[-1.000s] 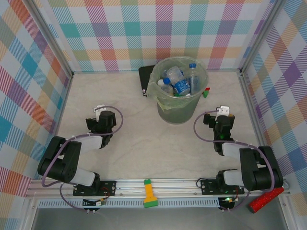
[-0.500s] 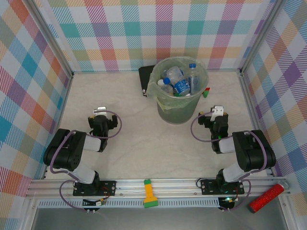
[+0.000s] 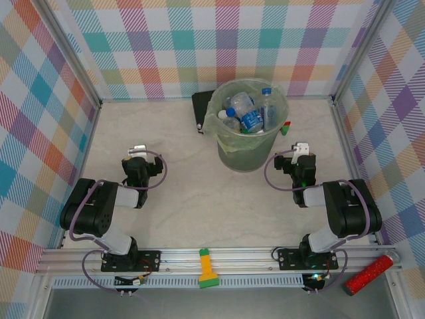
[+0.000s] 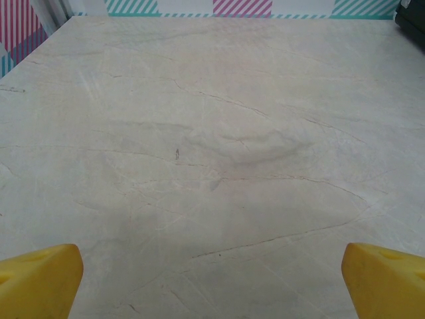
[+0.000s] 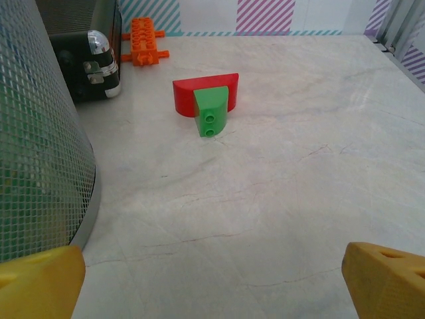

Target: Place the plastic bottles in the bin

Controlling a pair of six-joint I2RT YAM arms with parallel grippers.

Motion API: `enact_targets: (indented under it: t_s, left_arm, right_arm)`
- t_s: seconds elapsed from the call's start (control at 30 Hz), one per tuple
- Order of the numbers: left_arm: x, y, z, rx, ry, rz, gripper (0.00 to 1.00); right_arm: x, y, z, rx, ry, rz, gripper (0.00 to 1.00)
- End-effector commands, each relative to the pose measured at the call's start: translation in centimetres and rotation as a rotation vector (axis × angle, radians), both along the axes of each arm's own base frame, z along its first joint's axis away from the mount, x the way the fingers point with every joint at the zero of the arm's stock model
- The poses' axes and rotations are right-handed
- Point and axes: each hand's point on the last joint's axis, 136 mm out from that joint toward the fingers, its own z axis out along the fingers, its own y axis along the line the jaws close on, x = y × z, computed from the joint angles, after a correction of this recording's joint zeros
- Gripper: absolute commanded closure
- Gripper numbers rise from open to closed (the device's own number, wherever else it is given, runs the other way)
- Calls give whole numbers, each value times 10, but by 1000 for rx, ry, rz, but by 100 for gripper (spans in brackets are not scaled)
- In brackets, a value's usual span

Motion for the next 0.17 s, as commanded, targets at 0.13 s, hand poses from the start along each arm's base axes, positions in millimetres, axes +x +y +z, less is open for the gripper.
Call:
enact_targets:
  t_s: [0.13]
  left_arm:
    - [6, 0, 7, -25, -23, -1, 0]
  right_arm:
    - [7, -1, 8, 32, -15, 4, 1]
